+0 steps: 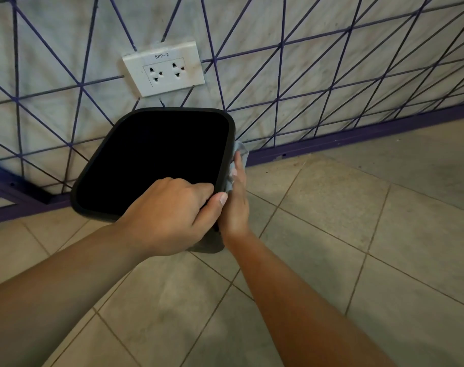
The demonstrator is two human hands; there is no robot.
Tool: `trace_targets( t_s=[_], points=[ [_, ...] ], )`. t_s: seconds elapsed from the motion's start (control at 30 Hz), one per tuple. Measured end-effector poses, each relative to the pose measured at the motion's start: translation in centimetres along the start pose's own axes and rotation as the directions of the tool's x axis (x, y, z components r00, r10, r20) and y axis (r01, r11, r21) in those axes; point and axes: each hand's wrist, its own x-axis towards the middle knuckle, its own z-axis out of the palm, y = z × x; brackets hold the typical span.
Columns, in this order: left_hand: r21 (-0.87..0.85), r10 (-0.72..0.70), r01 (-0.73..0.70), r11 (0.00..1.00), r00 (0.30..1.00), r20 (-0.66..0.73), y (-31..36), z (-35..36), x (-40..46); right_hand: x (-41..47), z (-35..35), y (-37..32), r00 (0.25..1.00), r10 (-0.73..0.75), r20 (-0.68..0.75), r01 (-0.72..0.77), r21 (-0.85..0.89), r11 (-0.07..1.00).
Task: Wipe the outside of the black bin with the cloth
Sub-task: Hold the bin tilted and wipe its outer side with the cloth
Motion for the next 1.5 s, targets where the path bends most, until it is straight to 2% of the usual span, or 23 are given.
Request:
trace_targets(
  t_s=[0.1,0.23,0.37,0.5,0.67,0.8,0.87,0.97,1.13,1.17,1.23,1.4,1.5],
  points=[
    [0.005,-0.016,0.017,1.0,1.0,-0.016,0.2,0.0,-0.2,-0.4,0.0,-0.6,0.998,0.064,0.007,-0.064,0.041,0.997],
    [0.034,-0.004,0.006,0.999,0.999,-0.049,0.3,0.0,-0.3,-2.6,0.3,-0.3,1.0,-0.026,-0.017,0.026,-0.003,1.0],
    [0.013,-0.025,0.025,1.0,1.0,-0.019,0.3,-0.1,-0.3,0.0,0.4,0.9,0.997,0.07,-0.03,-0.068,0.059,0.996],
    [-0.011,-0.044,0.044,0.999,0.999,0.002,-0.1,0.1,-0.4,-2.3,0.6,0.2,0.997,-0.068,0.022,0.069,-0.04,0.997],
    [-0.007,-0.016,0.016,1.0,1.0,-0.002,-0.3,0.1,-0.1,-0.3,0.3,0.8,1.0,0.018,-0.017,-0.017,0.055,0.998],
    [-0.009,-0.024,0.024,1.0,1.0,0.02,-0.4,0.1,-0.3,-2.5,0.3,1.0,0.998,-0.058,0.029,0.056,0.065,0.996],
    [0.005,-0.016,0.016,1.0,1.0,0.01,-0.4,0.1,-0.2,-1.0,0.3,0.8,0.997,-0.077,0.008,0.077,-0.006,0.997],
    [0.013,-0.013,0.013,1.0,1.0,0.013,-0.3,0.0,-0.2,0.3,0.2,0.1,0.999,-0.045,0.007,0.044,0.033,0.998],
    [-0.006,-0.013,0.014,1.0,1.0,0.021,-0.3,0.0,-0.3,-1.0,-0.1,1.4,0.987,-0.158,0.035,0.159,-0.038,0.987],
    [-0.011,-0.016,0.016,1.0,1.0,0.015,-0.3,0.0,-0.3,-0.1,-0.1,1.4,0.991,-0.134,0.017,0.134,-0.058,0.989],
    [-0.026,-0.024,0.024,0.999,1.0,0.007,-0.3,0.0,-0.3,0.9,-0.2,1.0,0.998,-0.066,0.002,0.066,0.014,0.998],
    [-0.041,-0.029,0.028,0.999,0.999,-0.026,-0.2,-0.1,-0.4,-0.9,-0.1,1.8,0.99,-0.136,0.03,0.137,-0.033,0.99],
    [-0.028,-0.029,0.028,0.999,0.999,-0.044,-0.1,-0.1,-0.4,1.0,-0.2,1.2,0.999,-0.051,-0.016,0.05,-0.016,0.999]
  ],
)
